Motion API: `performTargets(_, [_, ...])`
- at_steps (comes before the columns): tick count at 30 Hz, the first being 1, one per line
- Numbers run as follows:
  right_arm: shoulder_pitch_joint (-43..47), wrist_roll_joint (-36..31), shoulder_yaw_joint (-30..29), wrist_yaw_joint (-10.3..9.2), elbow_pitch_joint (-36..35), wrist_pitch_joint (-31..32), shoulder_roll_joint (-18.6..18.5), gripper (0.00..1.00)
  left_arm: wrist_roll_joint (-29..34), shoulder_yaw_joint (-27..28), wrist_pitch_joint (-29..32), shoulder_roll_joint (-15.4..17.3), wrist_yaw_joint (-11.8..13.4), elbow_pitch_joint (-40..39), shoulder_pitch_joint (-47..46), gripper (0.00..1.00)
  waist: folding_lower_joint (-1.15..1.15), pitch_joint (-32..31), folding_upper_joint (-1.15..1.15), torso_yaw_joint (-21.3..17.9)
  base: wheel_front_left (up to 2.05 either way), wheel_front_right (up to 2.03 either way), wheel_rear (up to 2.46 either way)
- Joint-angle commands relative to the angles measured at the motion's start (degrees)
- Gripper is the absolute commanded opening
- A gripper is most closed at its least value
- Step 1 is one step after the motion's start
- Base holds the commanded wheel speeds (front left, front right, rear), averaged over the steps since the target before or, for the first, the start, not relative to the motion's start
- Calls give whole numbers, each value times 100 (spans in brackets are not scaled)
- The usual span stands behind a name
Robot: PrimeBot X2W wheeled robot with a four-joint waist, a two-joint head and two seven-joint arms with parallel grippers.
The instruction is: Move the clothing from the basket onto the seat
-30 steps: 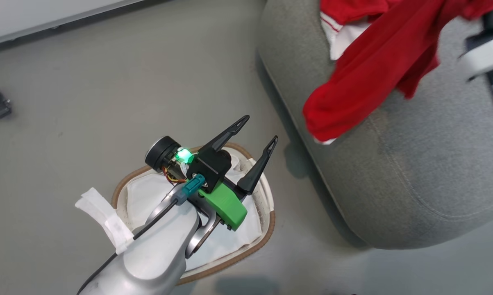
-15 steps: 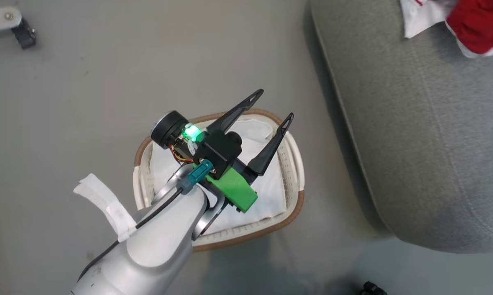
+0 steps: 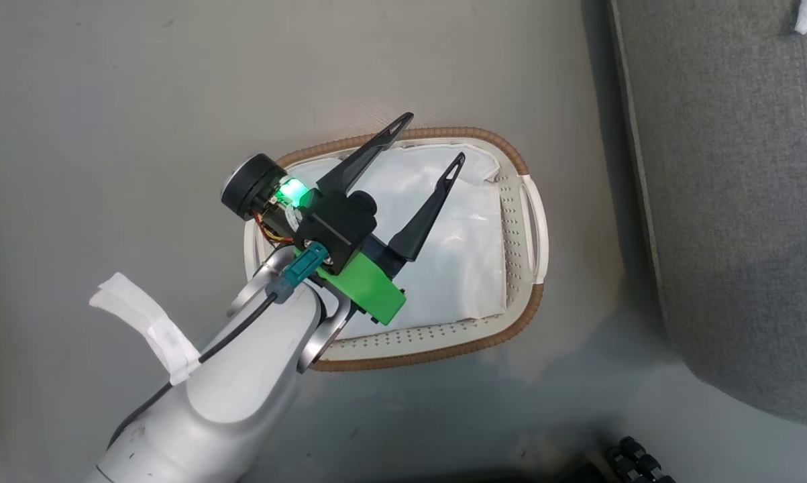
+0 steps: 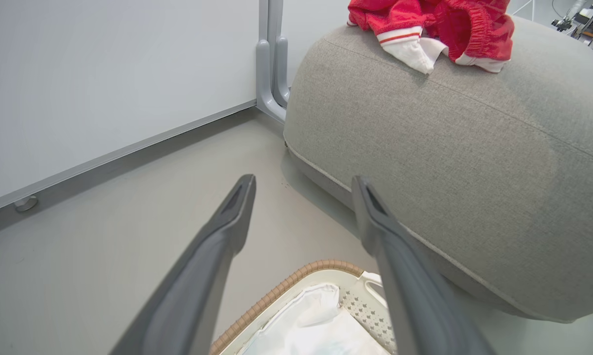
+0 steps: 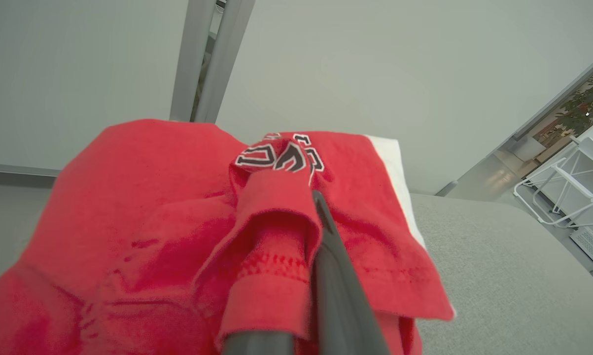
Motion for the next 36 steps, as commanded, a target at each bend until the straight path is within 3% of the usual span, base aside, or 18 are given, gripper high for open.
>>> performTargets(1, [153, -64, -69, -8, -74, -22, 71, 0, 43, 14, -2, 38, -17, 3, 0, 100, -1, 101, 0, -30, 0, 0, 0])
performTargets(2, [220, -91, -107, -8, -148, -22, 139, 0, 45, 15, -3, 51, -16, 16, 12, 100, -1, 105, 0, -71, 0, 0, 0])
performTargets(5, [434, -145, -146, -8, -348, -23, 320, 42, 38, 11, -3, 86, -16, 63, 42, 100, -1, 81, 0, -179, 0, 0, 0])
performTargets(6, [504, -150, -148, -8, -422, -23, 382, 84, 27, 19, -3, 97, -17, 80, 49, 100, -1, 63, 0, -222, 0, 0, 0])
performTargets(7, [558, -159, -142, -8, -477, -24, 411, 100, 17, 21, -3, 103, -17, 91, 54, 100, -1, 46, 0, -251, 0, 0, 0])
performTargets(23, [2002, 181, 457, -8, -1353, -19, 954, 100, -221, 470, -2, 26, -13, 72, 490, 100, -1, -946, 0, -599, 0, 0, 0])
performTargets(36, [2479, 458, 991, -8, -1448, -20, 951, 100, -326, 1602, -3, -371, 18, -53, 1712, 100, -1, -2494, 0, -75, 0, 0, 0])
